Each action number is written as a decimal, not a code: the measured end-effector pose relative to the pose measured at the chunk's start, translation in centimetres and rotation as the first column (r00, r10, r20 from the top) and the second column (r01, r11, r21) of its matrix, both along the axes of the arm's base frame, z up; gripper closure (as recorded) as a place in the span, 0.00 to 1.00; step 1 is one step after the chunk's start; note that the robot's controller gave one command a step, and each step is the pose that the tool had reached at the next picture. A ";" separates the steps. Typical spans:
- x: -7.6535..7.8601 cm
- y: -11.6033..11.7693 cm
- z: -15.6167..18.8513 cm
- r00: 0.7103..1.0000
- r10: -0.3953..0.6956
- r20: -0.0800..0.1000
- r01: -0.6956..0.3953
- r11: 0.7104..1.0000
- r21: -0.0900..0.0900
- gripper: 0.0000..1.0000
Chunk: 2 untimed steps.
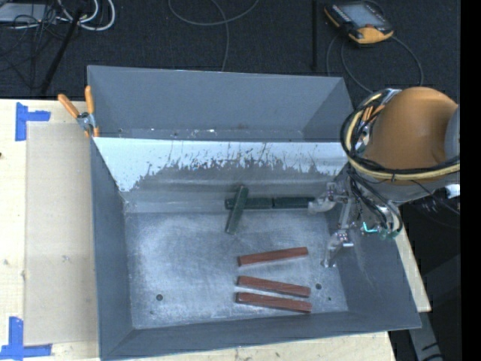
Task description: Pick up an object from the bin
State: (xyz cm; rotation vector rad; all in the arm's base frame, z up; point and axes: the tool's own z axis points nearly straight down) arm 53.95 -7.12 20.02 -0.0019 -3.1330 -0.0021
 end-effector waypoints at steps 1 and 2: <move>0.2 0.0 0.4 1.000 0.002 0.007 -0.002 1.000 -0.001 0.00; 0.4 -0.2 -3.7 0.999 0.031 0.016 -0.031 1.000 -0.002 0.00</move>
Offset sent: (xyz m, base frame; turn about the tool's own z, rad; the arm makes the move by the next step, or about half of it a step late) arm 0.0027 -0.0086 -0.1205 -0.0833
